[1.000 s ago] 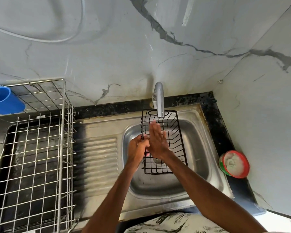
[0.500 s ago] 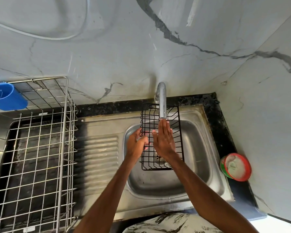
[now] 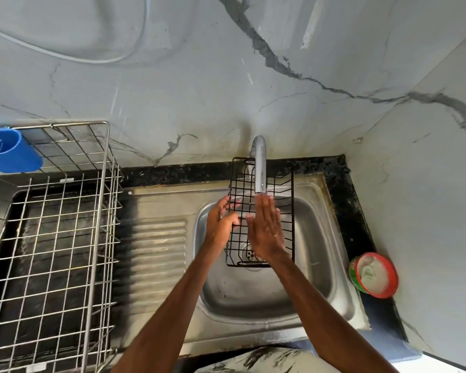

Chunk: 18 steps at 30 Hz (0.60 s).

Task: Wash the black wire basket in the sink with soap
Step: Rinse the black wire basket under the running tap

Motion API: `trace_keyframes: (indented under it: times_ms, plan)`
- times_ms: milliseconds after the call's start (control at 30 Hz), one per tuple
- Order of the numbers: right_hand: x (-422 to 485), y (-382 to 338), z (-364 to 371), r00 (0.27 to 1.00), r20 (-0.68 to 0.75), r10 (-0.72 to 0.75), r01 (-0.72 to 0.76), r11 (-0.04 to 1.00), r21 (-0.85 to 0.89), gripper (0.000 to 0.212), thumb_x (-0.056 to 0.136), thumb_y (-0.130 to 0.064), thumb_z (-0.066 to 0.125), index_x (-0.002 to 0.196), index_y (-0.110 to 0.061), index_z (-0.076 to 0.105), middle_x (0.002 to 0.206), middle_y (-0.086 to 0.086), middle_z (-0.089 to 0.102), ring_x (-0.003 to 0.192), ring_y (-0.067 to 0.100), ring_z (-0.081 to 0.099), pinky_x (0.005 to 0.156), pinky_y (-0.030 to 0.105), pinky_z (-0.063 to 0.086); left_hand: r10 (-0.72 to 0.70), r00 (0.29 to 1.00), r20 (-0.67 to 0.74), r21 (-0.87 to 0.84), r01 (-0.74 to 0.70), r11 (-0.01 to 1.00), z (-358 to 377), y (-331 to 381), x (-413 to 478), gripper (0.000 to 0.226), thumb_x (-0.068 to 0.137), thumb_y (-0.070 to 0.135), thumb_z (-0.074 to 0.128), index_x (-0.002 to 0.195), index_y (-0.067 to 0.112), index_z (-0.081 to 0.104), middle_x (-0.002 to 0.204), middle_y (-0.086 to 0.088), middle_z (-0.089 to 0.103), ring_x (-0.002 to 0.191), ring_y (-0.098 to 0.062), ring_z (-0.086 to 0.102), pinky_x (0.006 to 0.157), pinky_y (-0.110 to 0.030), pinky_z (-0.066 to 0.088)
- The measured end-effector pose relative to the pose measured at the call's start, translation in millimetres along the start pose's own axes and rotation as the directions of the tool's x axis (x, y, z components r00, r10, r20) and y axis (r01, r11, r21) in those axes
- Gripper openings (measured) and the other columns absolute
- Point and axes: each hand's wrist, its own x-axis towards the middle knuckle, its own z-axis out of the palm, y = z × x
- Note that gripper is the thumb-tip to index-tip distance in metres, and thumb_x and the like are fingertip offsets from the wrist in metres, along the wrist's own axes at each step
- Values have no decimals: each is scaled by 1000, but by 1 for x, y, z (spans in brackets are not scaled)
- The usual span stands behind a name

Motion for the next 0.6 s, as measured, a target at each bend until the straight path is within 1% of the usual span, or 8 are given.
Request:
trace_keyframes:
  times_ms: [67,133,200,267,333,467,500,600]
  plan:
    - [-1,-7,1,996,23,87,-87,996,-11,69,107,-43,20,160,-13,-12,166,7,-22,153,25,-20,126,50,0,-7,1000,3,-16,7,1000,-1,1,-1,62,88,3,60,150,5,50,135,-9,69,116,-31,70,85,-46,59]
    - [-8,-22,6,990,94,-106,112,992,-52,68,106,-44,17,159,-16,-14,166,5,-23,153,23,-23,126,51,-1,-11,1000,-6,-20,11,1000,-2,-2,-2,64,85,13,65,148,9,53,135,-9,68,119,-30,68,91,-48,61]
    - [-12,-23,5,960,123,-251,259,964,-57,66,105,-46,12,160,-19,-13,167,2,-20,153,19,-20,126,50,2,-2,1000,-18,-29,1,1000,-3,-4,-4,60,86,10,64,146,9,56,133,-11,69,112,-26,70,84,-41,61]
    - [-5,-13,4,990,79,-117,122,991,-61,66,105,-47,10,161,-17,-10,168,3,-17,154,20,-18,126,51,3,10,1000,-24,-28,-10,1000,-7,-5,-3,63,81,15,60,144,8,57,129,-10,72,99,-30,72,81,-45,60]
    - [-1,-14,0,998,29,53,-52,998,-39,68,104,-47,11,161,-13,-7,168,7,-14,154,23,-17,126,54,3,26,1000,-11,-34,-26,999,-7,-4,-5,63,79,18,58,141,7,58,126,-6,73,101,-35,73,84,-51,60]
    - [-11,-25,1,961,126,-247,258,963,-80,68,103,-48,9,160,-18,-12,168,3,-18,154,22,-19,126,54,4,47,998,-30,-78,-49,996,-5,-7,-8,62,78,16,57,139,8,60,126,-7,72,94,-20,71,74,-33,59]
    - [-11,-21,0,968,119,-220,231,969,-88,68,103,-49,8,160,-18,-12,168,2,-18,154,21,-19,126,52,5,57,998,-36,-84,-60,995,-5,-7,-8,62,79,14,56,141,8,59,128,-7,71,87,-14,69,69,-28,57]
    - [-9,-17,-5,998,48,29,-26,997,-71,73,100,-52,6,160,-16,-11,167,6,-19,154,26,-19,126,52,1,92,995,-36,-75,-94,993,-3,-8,-4,57,89,-5,53,145,7,55,134,-9,68,78,-5,63,61,-17,50]
